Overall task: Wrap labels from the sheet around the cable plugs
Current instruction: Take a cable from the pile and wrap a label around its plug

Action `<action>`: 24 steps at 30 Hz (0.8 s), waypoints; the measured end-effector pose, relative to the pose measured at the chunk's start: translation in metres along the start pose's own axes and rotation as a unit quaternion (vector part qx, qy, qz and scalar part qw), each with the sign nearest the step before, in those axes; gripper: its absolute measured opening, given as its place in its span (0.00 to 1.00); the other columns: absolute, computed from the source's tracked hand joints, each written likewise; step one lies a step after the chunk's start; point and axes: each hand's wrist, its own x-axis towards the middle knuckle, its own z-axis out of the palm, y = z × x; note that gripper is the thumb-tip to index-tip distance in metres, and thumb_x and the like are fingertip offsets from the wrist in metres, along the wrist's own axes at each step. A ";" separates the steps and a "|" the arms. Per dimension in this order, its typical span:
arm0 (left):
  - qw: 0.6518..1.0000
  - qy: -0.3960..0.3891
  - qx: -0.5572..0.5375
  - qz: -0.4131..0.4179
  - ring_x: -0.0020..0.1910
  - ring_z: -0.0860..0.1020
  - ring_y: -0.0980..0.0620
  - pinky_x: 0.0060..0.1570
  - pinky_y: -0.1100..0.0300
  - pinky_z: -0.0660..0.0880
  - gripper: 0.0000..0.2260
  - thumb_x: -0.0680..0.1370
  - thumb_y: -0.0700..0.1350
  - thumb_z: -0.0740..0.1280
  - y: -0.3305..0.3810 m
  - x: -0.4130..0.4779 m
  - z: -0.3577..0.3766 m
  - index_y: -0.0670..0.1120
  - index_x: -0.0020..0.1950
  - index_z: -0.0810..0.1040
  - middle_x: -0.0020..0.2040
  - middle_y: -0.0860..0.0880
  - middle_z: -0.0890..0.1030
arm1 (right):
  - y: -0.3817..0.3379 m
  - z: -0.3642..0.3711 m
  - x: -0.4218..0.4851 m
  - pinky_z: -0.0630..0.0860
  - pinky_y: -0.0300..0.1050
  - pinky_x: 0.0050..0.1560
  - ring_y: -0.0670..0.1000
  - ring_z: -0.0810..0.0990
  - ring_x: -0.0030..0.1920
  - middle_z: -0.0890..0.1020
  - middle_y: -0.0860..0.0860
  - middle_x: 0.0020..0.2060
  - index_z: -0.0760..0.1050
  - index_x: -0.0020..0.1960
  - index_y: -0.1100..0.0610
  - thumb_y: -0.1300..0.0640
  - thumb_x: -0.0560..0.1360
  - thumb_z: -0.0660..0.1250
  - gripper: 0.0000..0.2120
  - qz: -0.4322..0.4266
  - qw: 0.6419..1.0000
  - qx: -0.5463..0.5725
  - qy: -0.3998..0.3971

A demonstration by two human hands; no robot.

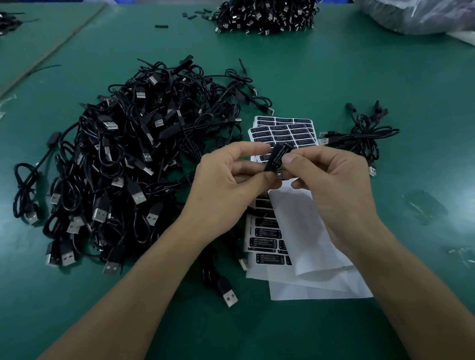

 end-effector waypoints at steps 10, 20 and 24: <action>1.000 -0.015 -0.018 0.006 0.45 0.87 0.49 0.49 0.60 0.82 0.18 0.74 0.34 0.74 -0.001 0.001 0.000 0.51 0.59 0.78 0.45 0.48 0.88 | 0.002 0.000 0.000 0.76 0.31 0.38 0.41 0.82 0.35 0.86 0.47 0.34 0.84 0.39 0.50 0.60 0.75 0.73 0.08 -0.017 0.999 -0.028 -0.003; 0.999 -0.021 -0.048 0.003 0.42 0.87 0.53 0.43 0.66 0.80 0.18 0.75 0.32 0.73 0.001 0.001 0.000 0.48 0.59 0.77 0.42 0.49 0.87 | 0.003 0.001 0.000 0.75 0.31 0.38 0.40 0.81 0.35 0.86 0.45 0.33 0.84 0.40 0.49 0.59 0.75 0.73 0.08 -0.029 0.999 -0.040 -0.019; 0.998 -0.021 -0.053 0.003 0.40 0.86 0.54 0.42 0.67 0.79 0.17 0.75 0.31 0.72 0.002 0.001 0.000 0.47 0.59 0.77 0.41 0.49 0.87 | 0.003 0.000 0.000 0.75 0.30 0.37 0.40 0.81 0.33 0.85 0.46 0.32 0.84 0.39 0.49 0.60 0.76 0.72 0.08 -0.035 0.999 -0.034 -0.018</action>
